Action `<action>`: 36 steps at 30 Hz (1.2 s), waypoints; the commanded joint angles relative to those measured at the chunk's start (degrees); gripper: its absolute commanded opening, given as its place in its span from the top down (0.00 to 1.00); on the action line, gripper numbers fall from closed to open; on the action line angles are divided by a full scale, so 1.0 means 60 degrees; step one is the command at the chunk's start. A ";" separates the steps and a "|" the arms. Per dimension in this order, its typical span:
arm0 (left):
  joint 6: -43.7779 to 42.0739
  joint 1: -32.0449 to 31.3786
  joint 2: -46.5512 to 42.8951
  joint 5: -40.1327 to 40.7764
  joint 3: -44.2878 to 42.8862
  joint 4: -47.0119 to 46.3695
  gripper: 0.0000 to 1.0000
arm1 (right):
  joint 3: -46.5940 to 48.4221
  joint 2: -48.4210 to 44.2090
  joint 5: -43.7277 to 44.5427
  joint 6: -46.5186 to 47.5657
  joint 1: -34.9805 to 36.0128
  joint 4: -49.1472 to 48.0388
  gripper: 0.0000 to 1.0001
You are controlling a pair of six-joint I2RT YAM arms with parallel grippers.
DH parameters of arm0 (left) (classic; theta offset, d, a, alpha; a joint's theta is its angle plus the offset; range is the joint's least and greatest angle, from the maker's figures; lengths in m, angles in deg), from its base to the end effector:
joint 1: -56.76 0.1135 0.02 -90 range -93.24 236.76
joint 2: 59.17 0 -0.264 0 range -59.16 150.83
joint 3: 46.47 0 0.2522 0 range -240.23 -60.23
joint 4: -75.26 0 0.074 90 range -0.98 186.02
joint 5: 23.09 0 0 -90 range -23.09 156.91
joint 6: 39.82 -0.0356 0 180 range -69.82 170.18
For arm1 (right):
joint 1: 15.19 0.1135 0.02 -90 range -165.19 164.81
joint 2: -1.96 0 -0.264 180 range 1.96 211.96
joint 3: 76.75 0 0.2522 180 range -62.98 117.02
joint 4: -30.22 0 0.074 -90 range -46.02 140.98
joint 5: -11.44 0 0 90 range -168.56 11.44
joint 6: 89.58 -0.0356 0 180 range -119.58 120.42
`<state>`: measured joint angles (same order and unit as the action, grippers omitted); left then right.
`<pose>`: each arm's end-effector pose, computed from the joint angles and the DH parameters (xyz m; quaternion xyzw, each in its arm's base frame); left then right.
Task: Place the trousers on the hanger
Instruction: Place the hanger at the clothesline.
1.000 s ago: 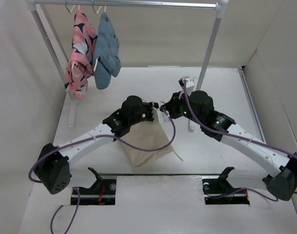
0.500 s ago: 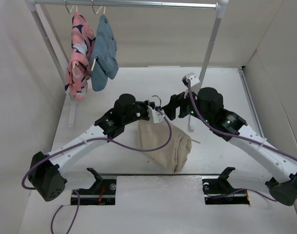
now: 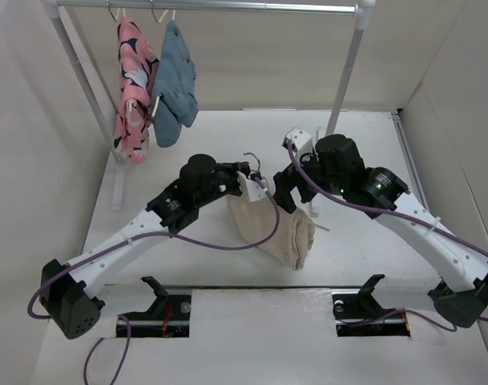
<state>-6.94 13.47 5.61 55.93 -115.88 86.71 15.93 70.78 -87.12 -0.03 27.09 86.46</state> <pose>0.1897 -0.1881 0.3598 0.6127 0.4277 0.0085 0.6646 0.1795 0.1704 0.4032 -0.3455 0.8034 0.2360 0.4237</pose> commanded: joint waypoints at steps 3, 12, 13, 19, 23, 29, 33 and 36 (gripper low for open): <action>0.0540 -0.0022 -0.0073 0.0688 -0.1109 -0.0963 1.00 | 0.0002 0.0044 -0.0887 0.0324 -0.0045 0.0523 0.04; 0.1155 -0.0022 0.0308 0.1127 -0.2047 -0.0510 1.00 | -0.0189 0.0542 -0.0043 0.0149 0.0306 0.1182 0.42; 0.1243 -0.0022 0.0308 0.1127 -0.2177 -0.0509 1.00 | -0.0189 0.0542 0.0135 0.0061 0.0306 0.1182 0.52; 0.2281 -0.0022 0.0220 0.1025 -0.2559 0.0003 1.00 | -0.0013 0.0542 0.1233 -0.0422 0.0306 0.0978 1.00; 0.3728 -0.0022 0.0133 0.1025 -0.2734 0.0310 0.76 | 0.0571 0.0250 0.2098 -0.0598 0.0306 0.0977 1.00; 0.4877 -0.0022 -0.0058 -0.0014 -0.2706 0.1366 0.29 | 0.0705 -0.0145 0.2815 -0.0599 0.0306 0.0729 1.00; 0.4965 -0.0022 -0.0146 -0.0015 -0.2370 0.1542 0.28 | 0.0254 -0.0541 0.2819 -0.0599 0.0306 0.0159 1.00; 0.4878 0.0081 -0.0146 -0.0102 -0.2077 0.1542 0.27 | -0.0129 -0.0747 0.2716 -0.0599 0.0306 -0.0165 1.00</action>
<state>20.25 13.52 5.83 57.13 -129.83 96.00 15.43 69.53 -72.30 -3.07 28.88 93.15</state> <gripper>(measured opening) 0.728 0.468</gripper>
